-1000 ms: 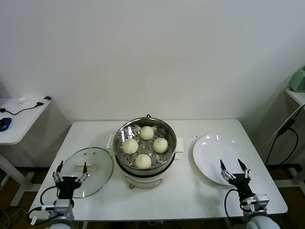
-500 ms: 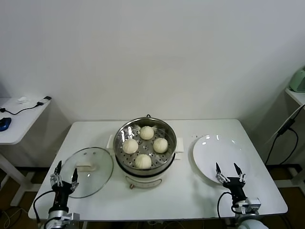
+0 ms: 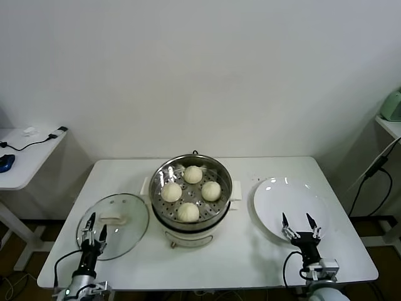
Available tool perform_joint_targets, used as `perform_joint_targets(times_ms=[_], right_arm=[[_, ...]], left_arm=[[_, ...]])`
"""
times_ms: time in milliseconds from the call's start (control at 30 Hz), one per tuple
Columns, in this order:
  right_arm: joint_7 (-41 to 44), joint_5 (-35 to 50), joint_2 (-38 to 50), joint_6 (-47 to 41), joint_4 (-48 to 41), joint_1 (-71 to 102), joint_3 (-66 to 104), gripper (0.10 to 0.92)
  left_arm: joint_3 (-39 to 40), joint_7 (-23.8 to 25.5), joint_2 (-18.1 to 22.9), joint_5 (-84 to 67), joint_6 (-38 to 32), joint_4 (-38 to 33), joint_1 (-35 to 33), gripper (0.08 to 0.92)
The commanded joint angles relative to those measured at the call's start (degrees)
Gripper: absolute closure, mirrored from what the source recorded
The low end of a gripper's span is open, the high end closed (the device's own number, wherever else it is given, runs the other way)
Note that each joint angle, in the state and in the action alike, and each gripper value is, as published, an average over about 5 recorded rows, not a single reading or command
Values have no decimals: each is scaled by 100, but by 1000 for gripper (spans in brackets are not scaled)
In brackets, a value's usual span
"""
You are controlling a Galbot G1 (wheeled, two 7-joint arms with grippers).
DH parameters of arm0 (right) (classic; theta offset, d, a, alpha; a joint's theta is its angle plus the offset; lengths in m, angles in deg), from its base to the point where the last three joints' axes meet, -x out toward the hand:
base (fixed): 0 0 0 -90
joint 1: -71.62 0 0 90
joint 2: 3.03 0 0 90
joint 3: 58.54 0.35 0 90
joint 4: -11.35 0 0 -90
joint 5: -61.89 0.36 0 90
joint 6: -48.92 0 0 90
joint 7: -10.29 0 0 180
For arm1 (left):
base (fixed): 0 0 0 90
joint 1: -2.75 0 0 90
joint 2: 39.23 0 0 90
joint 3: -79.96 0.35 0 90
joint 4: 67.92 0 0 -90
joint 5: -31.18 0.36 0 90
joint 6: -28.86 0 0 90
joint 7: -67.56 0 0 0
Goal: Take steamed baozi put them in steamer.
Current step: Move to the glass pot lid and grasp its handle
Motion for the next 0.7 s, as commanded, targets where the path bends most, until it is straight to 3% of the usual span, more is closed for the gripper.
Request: perform_joint_targets(times_ms=[33,700], right_arm=[[-48,-68,-38,-14,59,26,3,203],[-71,-95,-67,-15,194,88,-42,203]], left_arm=[[25,-127,-4,539,15,452,318,177],[131,258,-69,575,299,621,742,208]])
